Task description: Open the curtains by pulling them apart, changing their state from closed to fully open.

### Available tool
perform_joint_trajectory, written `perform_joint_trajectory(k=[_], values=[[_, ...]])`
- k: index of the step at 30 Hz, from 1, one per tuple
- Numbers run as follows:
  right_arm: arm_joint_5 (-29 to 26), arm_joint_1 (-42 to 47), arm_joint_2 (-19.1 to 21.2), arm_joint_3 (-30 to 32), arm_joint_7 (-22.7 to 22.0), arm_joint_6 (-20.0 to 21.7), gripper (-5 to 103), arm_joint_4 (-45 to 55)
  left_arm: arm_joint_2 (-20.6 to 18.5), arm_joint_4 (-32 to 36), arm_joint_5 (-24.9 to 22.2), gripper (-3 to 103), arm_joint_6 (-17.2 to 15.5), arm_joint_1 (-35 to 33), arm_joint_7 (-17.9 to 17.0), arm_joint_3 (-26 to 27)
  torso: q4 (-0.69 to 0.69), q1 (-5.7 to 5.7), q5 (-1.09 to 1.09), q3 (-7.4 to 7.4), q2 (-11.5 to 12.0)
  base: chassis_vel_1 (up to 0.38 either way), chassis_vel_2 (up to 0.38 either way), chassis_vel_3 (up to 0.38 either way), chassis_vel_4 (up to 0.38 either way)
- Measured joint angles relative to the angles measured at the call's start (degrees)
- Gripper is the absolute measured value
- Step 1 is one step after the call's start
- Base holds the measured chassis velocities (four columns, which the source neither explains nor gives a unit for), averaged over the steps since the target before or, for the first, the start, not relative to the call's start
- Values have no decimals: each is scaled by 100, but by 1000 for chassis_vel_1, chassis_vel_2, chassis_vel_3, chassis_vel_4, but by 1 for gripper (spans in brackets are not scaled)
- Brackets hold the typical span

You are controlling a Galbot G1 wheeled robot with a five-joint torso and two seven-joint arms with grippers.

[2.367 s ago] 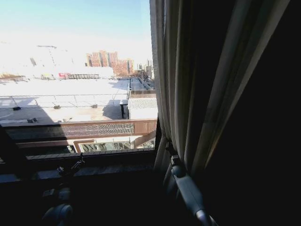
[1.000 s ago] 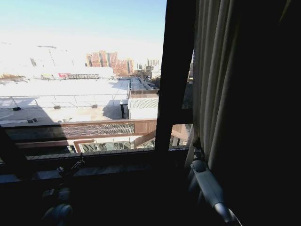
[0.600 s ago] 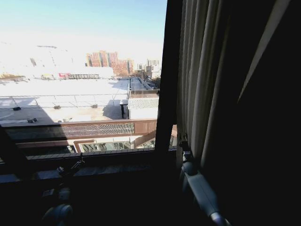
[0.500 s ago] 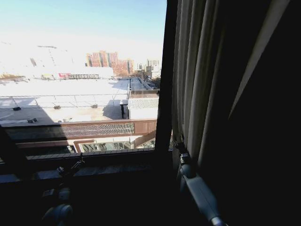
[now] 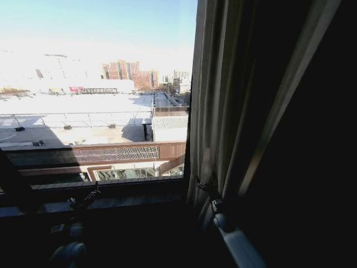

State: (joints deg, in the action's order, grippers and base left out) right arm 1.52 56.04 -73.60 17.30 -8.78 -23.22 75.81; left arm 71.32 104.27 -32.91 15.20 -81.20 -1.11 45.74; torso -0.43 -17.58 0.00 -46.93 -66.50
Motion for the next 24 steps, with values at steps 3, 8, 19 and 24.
perform_joint_trajectory(k=[3, 8, 19, 24], values=[[43, 73, -2, 16, -80, 23, 100, 134, 0, 0, 0, 100, 0, 0, 0, 0, 0, 0, 0, 0, 0, 0, 0, 0, 0], [79, 146, -1, 48, -291, 73, 100, 287, 0, 0, 0, 100, 0, 0, 0, 0, 0, 0, -1, 0, 0, 0, 0, 0, 0], [117, 238, -50, 68, -284, 6, 100, 316, 0, 0, 0, 100, 0, 0, 0, 0, 0, -1, 0, -1, 1, 134, 26, -129, -36], [168, 237, -73, 67, -280, 4, 100, 299, 0, 0, 0, 100, 0, 0, 0, 0, 1, 0, 0, 0, 1, 338, 101, -344, -92]])
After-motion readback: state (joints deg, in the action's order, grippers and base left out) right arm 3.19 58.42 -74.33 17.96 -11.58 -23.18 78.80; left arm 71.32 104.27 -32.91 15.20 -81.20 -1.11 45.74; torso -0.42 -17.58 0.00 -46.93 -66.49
